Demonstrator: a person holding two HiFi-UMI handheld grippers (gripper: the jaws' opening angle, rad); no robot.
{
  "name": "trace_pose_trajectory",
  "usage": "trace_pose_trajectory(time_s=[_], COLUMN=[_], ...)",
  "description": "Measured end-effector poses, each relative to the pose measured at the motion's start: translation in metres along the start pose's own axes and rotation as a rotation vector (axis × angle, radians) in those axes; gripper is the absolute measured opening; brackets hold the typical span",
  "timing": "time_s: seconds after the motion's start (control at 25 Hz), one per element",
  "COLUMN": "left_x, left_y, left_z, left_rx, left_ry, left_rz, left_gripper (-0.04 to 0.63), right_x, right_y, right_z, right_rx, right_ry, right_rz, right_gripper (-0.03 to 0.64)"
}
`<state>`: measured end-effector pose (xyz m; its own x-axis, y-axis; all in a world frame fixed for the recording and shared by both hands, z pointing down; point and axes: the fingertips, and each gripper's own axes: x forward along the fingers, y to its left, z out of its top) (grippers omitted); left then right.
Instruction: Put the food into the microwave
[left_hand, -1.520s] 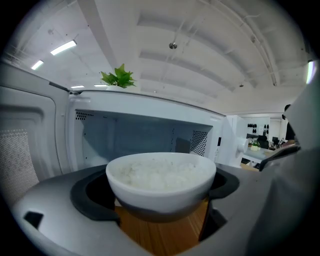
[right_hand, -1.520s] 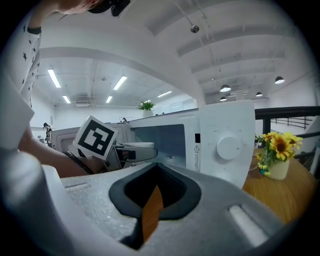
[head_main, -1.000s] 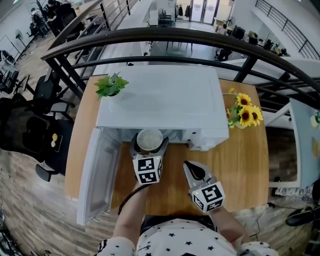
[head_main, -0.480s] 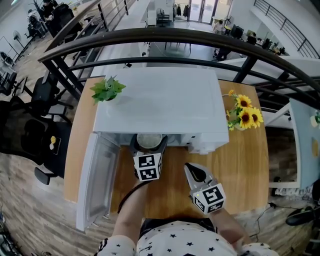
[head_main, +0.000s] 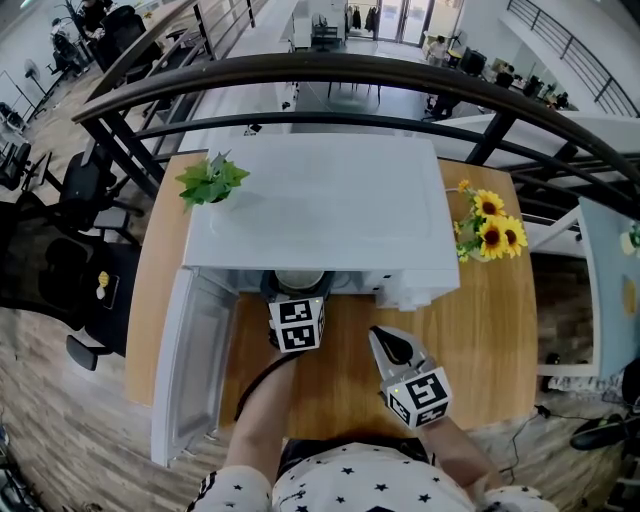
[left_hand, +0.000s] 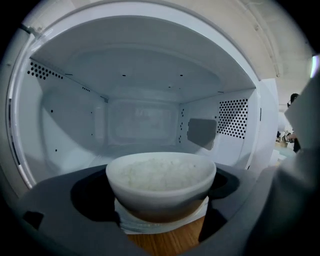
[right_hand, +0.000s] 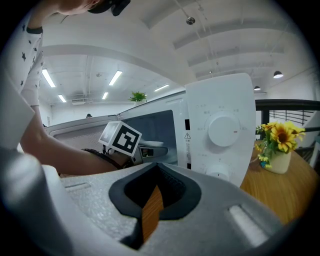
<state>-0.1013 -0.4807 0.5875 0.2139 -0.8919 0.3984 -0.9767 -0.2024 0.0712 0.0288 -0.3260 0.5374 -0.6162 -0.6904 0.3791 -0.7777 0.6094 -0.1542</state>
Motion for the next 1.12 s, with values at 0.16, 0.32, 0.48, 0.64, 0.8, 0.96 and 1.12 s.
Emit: trace_pose_trajectory(time_s=[0.16, 0.32, 0.48, 0.64, 0.8, 0.96, 1.12], left_x=[0.006, 0.008, 0.009, 0.012, 0.015, 0.018, 0.018], left_y=[0.001, 0.003, 0.007, 0.009, 0.011, 0.011, 0.011], left_z=[-0.002, -0.004, -0.006, -0.007, -0.009, -0.012, -0.012], left_rx=[0.018, 0.048, 0.051, 0.059, 0.084, 0.104, 0.099], left_ry=[0.015, 0.039, 0.057, 0.079, 0.1, 0.122, 0.129], left_rz=[0.007, 0.026, 0.043, 0.064, 0.098, 0.115, 0.111], left_gripper=[0.508, 0.508, 0.508, 0.508, 0.508, 0.508, 0.508], right_x=[0.002, 0.002, 0.003, 0.003, 0.002, 0.0, -0.001], right_y=[-0.001, -0.002, 0.0, 0.001, 0.0, -0.002, -0.002], right_z=[0.0, 0.0, 0.0, -0.001, 0.001, 0.0, 0.0], right_rx=[-0.001, 0.001, 0.002, 0.003, 0.006, 0.008, 0.009], right_ry=[-0.001, -0.001, 0.0, -0.002, -0.008, -0.012, -0.014], right_rz=[-0.001, -0.002, 0.003, 0.003, -0.001, -0.006, -0.006], right_gripper=[0.005, 0.005, 0.005, 0.005, 0.005, 0.005, 0.005])
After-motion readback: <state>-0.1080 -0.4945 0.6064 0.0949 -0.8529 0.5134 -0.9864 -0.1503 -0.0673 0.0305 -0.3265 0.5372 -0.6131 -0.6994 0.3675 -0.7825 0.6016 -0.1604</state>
